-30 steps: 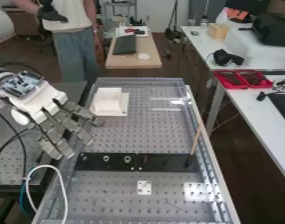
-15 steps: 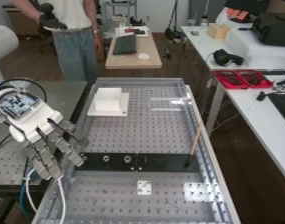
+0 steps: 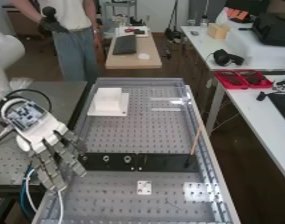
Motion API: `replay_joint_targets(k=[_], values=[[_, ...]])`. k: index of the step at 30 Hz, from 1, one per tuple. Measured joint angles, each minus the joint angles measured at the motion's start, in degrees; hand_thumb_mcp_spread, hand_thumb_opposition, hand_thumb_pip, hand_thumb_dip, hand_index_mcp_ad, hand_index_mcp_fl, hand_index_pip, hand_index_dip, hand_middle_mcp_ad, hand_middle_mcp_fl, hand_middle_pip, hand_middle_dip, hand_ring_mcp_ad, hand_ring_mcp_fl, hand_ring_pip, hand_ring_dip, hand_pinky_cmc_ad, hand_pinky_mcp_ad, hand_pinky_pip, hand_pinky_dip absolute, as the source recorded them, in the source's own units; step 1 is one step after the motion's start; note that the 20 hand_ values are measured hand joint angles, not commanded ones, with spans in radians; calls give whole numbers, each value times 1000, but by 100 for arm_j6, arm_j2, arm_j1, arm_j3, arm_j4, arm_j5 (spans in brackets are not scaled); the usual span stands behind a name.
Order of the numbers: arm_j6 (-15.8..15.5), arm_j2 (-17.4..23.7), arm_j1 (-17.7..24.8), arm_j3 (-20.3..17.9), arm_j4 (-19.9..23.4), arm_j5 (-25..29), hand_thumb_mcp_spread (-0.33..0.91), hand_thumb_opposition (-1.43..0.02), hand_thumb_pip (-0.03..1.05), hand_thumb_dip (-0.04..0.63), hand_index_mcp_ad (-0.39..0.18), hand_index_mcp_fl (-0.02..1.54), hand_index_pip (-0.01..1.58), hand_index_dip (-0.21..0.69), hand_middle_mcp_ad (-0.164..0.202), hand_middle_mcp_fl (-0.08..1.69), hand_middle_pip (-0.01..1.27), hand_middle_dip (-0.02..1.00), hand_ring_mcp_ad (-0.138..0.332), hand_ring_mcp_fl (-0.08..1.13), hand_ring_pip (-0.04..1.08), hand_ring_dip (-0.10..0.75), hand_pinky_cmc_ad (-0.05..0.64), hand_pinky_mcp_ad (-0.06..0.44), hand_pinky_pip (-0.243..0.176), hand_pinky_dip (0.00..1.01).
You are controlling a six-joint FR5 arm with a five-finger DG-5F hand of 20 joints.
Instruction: Grab the smaller nut and place it in the white container
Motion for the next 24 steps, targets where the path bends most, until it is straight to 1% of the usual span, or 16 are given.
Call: replay_joint_targets(k=[3,5,6,12,17,20,21,24], values=[[-43,-33,-2,13,-13,-21,398,-834,562,175,-152,115,1431,195,131,9,140,145,262,16,80,-61,328,227,-122,176],[-67,-44,-11,30,-63,-54,415,-834,562,175,-152,101,1426,199,131,9,138,141,265,16,80,-58,333,227,-122,176],[-75,-43,-17,40,-91,-69,415,-834,562,176,-152,99,1436,195,127,5,138,141,262,16,80,-58,318,227,-122,176],[-128,13,-110,188,-471,-249,417,-834,562,176,-152,101,1445,195,124,10,138,143,265,14,80,-58,316,230,-122,176],[-200,19,-177,405,-794,-429,417,-834,562,176,-155,101,1445,195,124,10,141,157,265,14,80,-58,316,227,-122,176],[-263,-17,-208,523,-908,-544,417,-836,562,176,-155,101,1445,195,124,7,143,157,264,14,80,-58,314,232,-122,176],[-283,-35,-218,548,-928,-576,417,-836,562,176,-152,101,1445,195,113,7,143,157,262,14,80,-58,305,232,-122,176],[-344,-98,-247,611,-975,-675,417,-836,562,176,-155,101,1445,195,113,7,143,157,262,14,80,-58,305,232,-120,176]])
